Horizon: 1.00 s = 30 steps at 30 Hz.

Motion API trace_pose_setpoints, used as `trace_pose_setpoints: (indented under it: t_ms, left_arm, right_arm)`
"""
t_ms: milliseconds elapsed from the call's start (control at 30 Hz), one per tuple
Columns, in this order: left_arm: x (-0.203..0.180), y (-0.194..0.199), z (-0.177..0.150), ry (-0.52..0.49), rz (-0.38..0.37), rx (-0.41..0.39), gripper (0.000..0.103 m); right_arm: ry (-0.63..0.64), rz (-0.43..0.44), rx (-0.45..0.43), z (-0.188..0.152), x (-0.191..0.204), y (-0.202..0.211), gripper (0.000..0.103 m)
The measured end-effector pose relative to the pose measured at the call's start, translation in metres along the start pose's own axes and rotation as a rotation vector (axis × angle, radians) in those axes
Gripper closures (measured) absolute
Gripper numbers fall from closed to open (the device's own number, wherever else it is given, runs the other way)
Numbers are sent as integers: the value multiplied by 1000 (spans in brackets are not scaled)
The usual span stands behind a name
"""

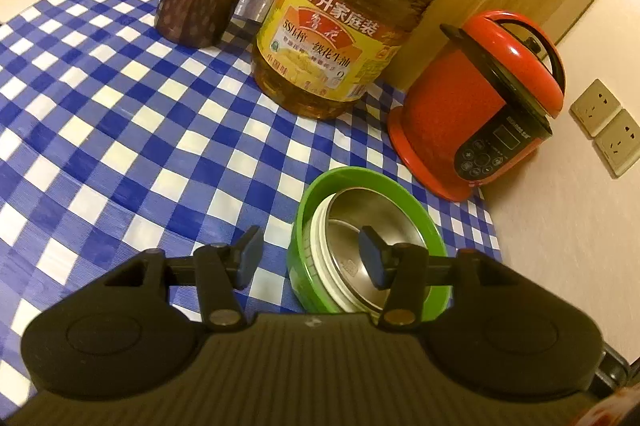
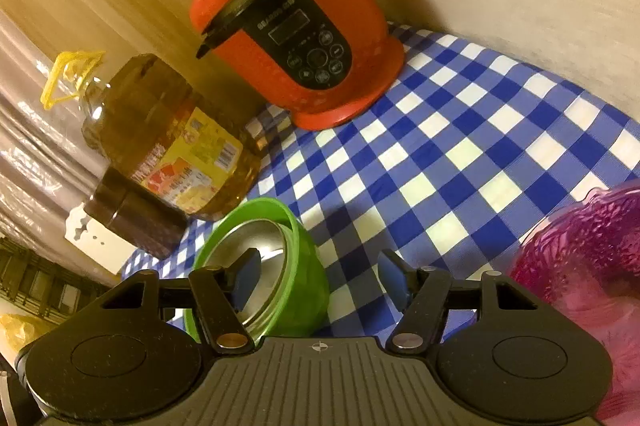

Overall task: Organize plates and bowls
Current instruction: 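Lower the steel bowl into the white bowl and open both grippers, then close both grippers on the green bowl rim holding the nested bowls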

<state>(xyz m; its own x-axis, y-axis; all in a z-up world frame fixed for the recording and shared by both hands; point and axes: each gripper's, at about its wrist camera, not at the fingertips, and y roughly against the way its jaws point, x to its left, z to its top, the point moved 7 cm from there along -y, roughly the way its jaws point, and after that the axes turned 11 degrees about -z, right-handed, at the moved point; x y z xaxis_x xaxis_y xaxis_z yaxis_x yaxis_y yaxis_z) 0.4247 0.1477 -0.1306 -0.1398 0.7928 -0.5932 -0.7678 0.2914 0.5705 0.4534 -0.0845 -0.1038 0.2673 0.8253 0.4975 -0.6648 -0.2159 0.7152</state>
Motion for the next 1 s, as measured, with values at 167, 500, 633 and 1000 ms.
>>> trace_pose_setpoints:
  t_ms: [167,500,633,1000]
  left_arm:
    - [4,-14,-1,-6,-12,12,55]
    - [14,-34,0,18,-25,24,54]
    - [15,-41,0,18,-29,44,54]
    - [17,-59,0,40,-44,75,55]
  right_arm:
    - [14,12,22,-2,7,-12,38]
    - [67,7,27,-3,22,-38,38]
    - [40,8,60,-6,22,-51,38]
    - [36,20,96,-7,23,-71,38]
